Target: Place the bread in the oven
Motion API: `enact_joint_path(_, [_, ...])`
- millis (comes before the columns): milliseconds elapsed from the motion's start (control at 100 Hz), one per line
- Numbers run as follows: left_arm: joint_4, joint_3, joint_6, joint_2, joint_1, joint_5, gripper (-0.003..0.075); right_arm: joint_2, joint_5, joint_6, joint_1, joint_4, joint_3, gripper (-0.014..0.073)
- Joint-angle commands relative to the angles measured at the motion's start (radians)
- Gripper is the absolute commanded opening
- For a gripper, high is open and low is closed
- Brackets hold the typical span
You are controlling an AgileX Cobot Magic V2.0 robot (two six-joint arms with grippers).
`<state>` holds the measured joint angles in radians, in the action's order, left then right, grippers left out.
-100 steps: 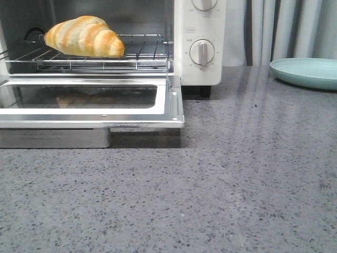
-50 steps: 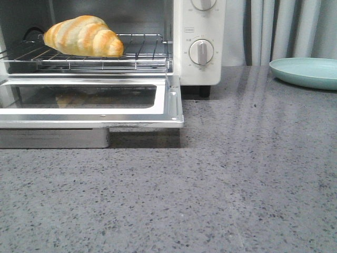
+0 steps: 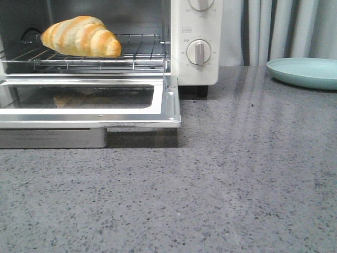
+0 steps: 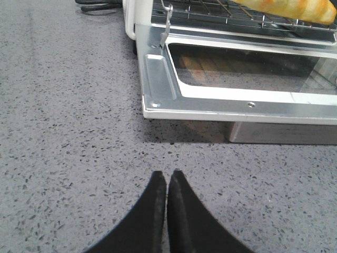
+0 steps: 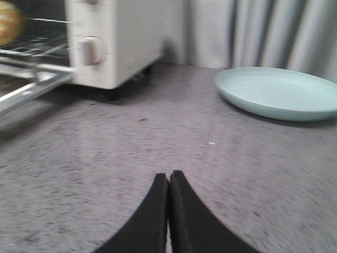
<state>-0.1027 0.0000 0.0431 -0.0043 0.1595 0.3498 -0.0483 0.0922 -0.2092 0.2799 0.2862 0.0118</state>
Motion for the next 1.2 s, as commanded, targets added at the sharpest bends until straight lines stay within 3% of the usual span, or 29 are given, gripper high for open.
enact_joint_path(0, [-0.004, 0.024, -0.008, -0.029, 0.000, -0.038, -0.0021, 0.045, 0.040, 0.012, -0.063, -0.050, 0.010, -0.0048])
enact_joint_path(150, [-0.006, 0.024, -0.008, -0.029, 0.000, -0.038, -0.0021, 0.076, 0.219, 0.012, -0.128, -0.065, 0.010, -0.0048])
enact_joint_path(1190, [-0.006, 0.024, -0.008, -0.029, 0.000, -0.038, -0.0021, 0.076, 0.207, 0.012, -0.133, -0.065, 0.010, -0.0048])
